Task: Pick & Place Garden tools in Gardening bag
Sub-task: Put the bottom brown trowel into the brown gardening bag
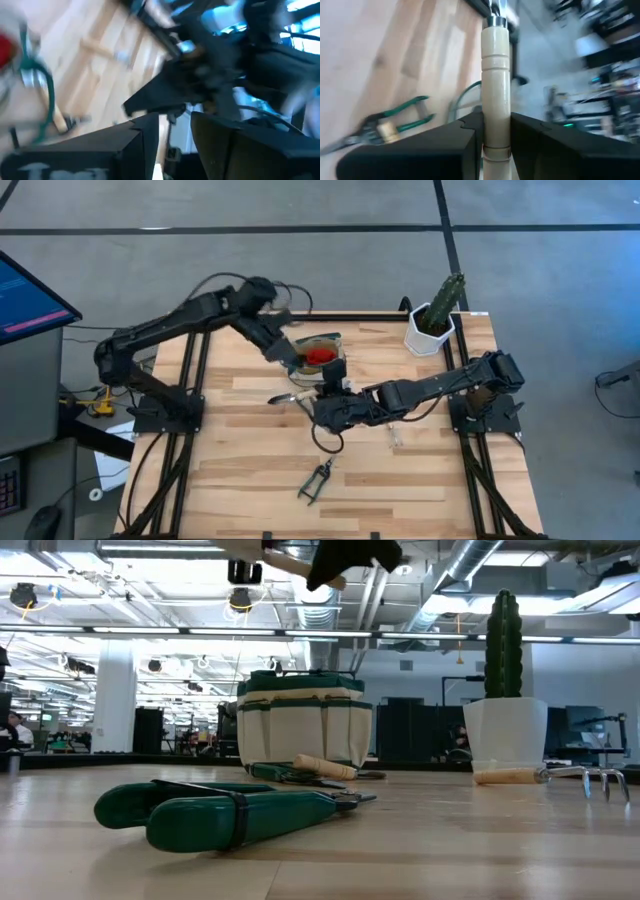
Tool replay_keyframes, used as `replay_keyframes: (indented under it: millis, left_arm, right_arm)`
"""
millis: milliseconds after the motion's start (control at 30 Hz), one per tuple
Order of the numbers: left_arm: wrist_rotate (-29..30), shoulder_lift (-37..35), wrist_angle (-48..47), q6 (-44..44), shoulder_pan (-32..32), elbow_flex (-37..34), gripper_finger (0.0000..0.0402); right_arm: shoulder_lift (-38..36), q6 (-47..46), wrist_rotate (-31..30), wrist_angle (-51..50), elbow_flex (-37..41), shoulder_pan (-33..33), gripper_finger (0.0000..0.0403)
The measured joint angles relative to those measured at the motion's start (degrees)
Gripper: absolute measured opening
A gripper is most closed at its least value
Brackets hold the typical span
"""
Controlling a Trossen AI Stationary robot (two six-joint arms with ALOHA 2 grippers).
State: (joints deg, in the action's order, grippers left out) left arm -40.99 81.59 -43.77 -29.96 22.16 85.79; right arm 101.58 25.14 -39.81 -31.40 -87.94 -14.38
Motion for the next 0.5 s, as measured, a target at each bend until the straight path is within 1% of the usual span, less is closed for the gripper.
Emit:
replay_keyframes:
  millis: [67, 167, 233, 300, 367, 433, 500]
  left_arm:
    - [0.11, -2.39, 2.25, 4.14, 0.17, 0.01, 0.0104]
    - [2.16, -5.99, 5.3, 9.31, -0.53, 0.03, 0.0104]
    - [4.51, -8.23, 7.6, 12.26, -1.58, 0.05, 0.0104]
    - [7.27, -10.51, 8.17, 15.14, -2.66, 0.05, 0.0104]
    - [9.9, -12.48, 8.88, 18.18, -4.29, 0.09, 0.0104]
    - [12.23, -14.57, 8.98, 21.22, -6.07, -0.21, 0.0104]
    - [15.3, -16.47, 9.04, 24.09, -7.77, -0.85, 0.0104]
  right_arm:
    - [-0.64, -4.34, 2.86, -2.23, 0.06, 0.7, 0.0058]
    - [-1.76, -9.59, 6.19, -3.35, 0.02, 1.89, 0.0058]
    - [-2.87, -11.62, 6.88, -4.96, 0.15, 2.41, 0.0058]
    - [-3.81, -13.18, 6.95, -3.8, -0.02, 2.84, 0.0058]
    - [-5.55, -15.08, 7.22, -5.12, 0.15, 3.23, 0.0058]
    - [-7.12, -16.78, 9.04, -3.5, -0.02, 3.68, 0.0058]
    - [-8.97, -18.06, 11.89, -4.06, 0.04, 4.27, 0.0058]
